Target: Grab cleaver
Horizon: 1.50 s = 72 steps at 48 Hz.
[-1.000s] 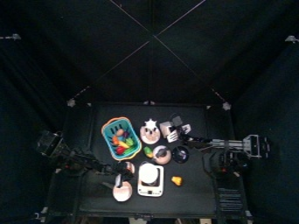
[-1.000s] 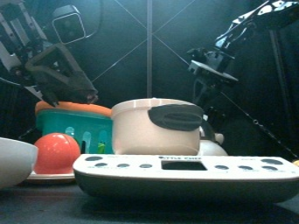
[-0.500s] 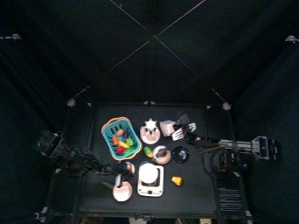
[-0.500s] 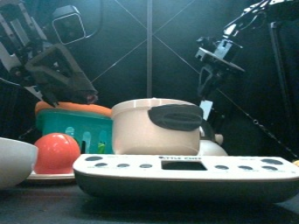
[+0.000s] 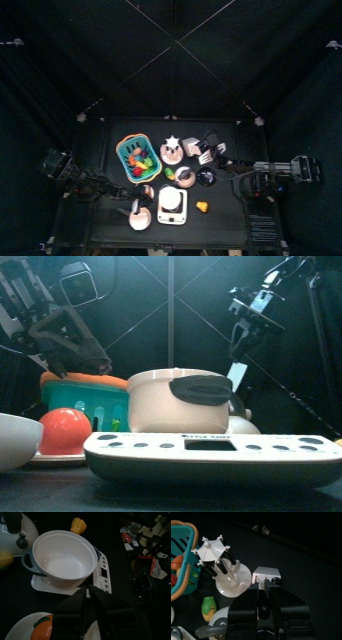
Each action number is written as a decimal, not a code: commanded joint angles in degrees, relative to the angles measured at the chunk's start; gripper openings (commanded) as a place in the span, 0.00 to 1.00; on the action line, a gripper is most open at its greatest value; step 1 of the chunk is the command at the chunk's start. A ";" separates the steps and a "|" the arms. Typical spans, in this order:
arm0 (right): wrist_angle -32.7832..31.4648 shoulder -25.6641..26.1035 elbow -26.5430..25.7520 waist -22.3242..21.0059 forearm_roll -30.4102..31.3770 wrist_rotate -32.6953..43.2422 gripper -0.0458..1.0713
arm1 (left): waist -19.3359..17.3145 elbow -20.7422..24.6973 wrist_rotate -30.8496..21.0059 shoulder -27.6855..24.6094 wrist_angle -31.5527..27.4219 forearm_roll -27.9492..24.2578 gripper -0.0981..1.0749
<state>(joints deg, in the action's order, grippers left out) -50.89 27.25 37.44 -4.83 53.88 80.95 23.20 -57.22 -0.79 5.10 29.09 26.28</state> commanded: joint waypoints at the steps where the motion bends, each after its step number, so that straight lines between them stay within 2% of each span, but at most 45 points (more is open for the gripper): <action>1: -0.26 2.20 -1.14 1.58 0.35 -0.09 0.39 | 0.00 0.53 0.09 0.18 0.62 0.00 0.57; 8: -0.79 3.78 -0.62 2.72 0.97 -0.09 0.39 | 0.00 0.62 0.09 0.18 0.62 0.09 0.57; 17: 1.93 6.33 1.14 6.42 5.36 -0.09 0.39 | 0.00 0.70 0.09 0.26 0.62 0.00 0.57; 25: 6.86 8.53 3.87 9.49 7.56 -0.09 0.39 | 0.00 0.97 0.18 0.26 0.62 0.00 0.57; 35: 15.64 13.97 8.26 13.54 10.20 0.18 0.39 | 0.00 1.05 0.18 0.88 1.49 -0.09 0.57; 46: 22.94 18.19 12.83 16.17 11.43 -0.18 0.39 | 0.00 1.05 0.53 1.05 5.80 -0.62 0.57; 52: 25.84 19.34 14.77 17.67 14.59 -0.18 0.39 | 0.00 1.05 0.53 1.41 7.91 -1.85 0.57; 59: 26.54 20.04 16.26 19.60 17.67 0.26 0.39 | -0.26 0.88 0.53 1.49 10.90 -2.20 0.57; 72: 26.81 19.86 17.67 23.47 18.37 0.35 0.39 | -0.35 0.97 0.62 1.23 16.44 -2.29 0.57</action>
<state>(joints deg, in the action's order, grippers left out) -24.35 47.20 55.46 17.67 71.72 81.21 22.94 -57.22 -0.35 5.89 43.24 24.17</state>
